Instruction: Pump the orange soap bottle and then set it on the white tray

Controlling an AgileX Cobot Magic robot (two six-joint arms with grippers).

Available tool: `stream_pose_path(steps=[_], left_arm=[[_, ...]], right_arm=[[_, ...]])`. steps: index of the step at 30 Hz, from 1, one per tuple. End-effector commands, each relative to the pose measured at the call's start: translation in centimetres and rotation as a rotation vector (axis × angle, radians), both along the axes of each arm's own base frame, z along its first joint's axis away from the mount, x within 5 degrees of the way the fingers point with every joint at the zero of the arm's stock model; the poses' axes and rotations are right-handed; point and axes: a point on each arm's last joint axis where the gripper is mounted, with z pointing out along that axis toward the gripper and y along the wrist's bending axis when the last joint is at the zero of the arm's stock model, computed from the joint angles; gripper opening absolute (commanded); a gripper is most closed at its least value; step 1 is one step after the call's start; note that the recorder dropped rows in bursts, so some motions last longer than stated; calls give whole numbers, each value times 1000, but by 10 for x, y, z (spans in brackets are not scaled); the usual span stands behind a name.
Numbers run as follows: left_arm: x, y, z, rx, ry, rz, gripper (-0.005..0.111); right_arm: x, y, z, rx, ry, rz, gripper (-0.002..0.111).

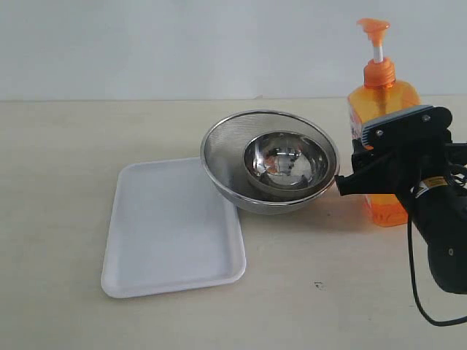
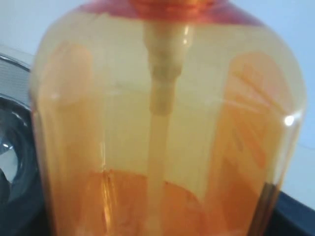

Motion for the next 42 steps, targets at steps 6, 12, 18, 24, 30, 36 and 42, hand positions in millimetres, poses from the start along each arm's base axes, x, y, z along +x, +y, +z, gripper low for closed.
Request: stream_pose_path(steps=[6, 12, 18, 24, 30, 36, 42], left_arm=[[18, 40, -5, -56, 230, 706, 5], [20, 57, -33, 129, 503, 913, 5], [16, 54, -33, 54, 553, 849, 5], [16, 52, -33, 39, 568, 827, 5], [16, 52, -32, 37, 563, 825, 5], [15, 54, -35, 49, 588, 838, 5], [14, 59, -32, 93, 530, 892, 5]], right_arm=[[2, -1, 15, 3, -128, -10, 0], [2, -1, 15, 3, -128, -10, 0], [2, -1, 15, 3, -128, -10, 0], [2, -1, 15, 3, -128, -10, 0], [2, -1, 15, 3, -128, -10, 0], [2, -1, 15, 3, -128, -10, 0], [2, -1, 15, 3, -128, -10, 0]])
